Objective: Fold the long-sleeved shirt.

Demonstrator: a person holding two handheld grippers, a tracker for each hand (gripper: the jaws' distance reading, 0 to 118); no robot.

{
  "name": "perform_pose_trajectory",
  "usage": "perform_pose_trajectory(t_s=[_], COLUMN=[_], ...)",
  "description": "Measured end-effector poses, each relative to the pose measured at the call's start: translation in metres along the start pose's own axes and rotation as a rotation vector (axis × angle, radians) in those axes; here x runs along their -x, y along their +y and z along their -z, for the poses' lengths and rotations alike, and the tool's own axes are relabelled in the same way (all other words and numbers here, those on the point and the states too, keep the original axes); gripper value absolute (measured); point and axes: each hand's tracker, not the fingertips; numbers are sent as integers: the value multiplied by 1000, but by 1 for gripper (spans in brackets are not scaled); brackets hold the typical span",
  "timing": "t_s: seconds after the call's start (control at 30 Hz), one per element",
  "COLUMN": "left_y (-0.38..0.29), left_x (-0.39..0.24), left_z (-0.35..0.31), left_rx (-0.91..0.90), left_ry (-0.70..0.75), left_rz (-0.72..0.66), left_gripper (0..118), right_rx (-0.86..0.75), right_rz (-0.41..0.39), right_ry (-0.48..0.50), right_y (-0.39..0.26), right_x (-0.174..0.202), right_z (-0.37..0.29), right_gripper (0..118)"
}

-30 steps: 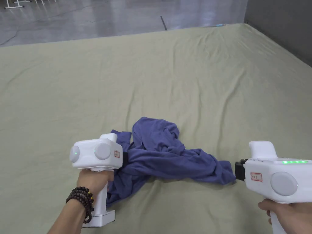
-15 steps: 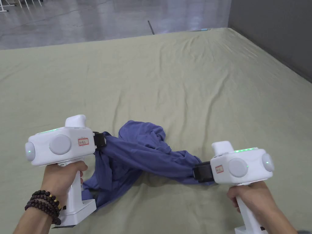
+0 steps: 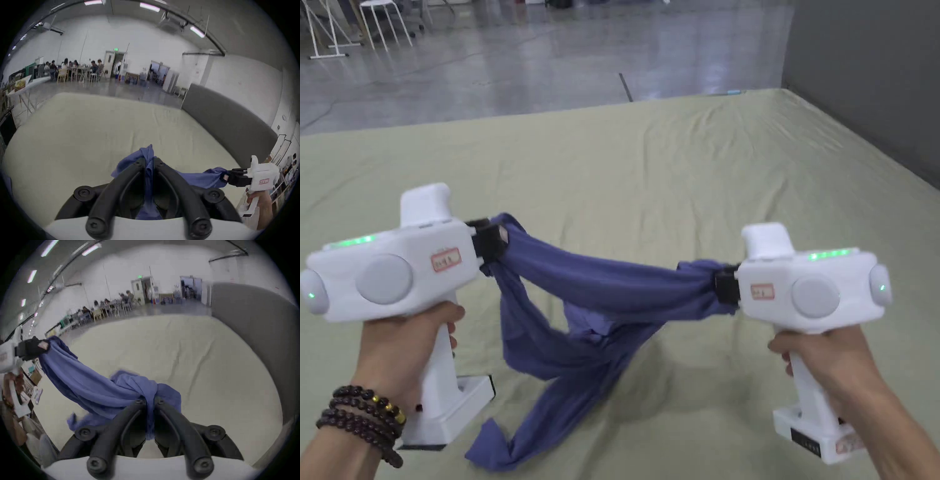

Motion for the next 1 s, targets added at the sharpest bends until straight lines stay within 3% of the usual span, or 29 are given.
perform_pose_trajectory(t_s=[0.17,0.3,0.57,0.73,1.0], left_y=[99,181,324,322,196], left_x=[-8,-9,-11,2,9], left_z=[-16,-13,34,74,143], left_rx=[-152,-265,-301,-261,-72], left_ry=[1,44,160,191,211], left_rz=[43,75,114,127,124], left_gripper=[5,5,5,5,5], right_rx=[-164,-239,-363,-341,-131], right_rz=[-70,-137,-113,-70,9], right_ry=[23,-14,-32,-57,-63], right_y=[115,196,361,382,287], right_x=[25,46,58,48,16], right_z=[-25,-33,-26,6,109], right_gripper=[9,9,9,9,9])
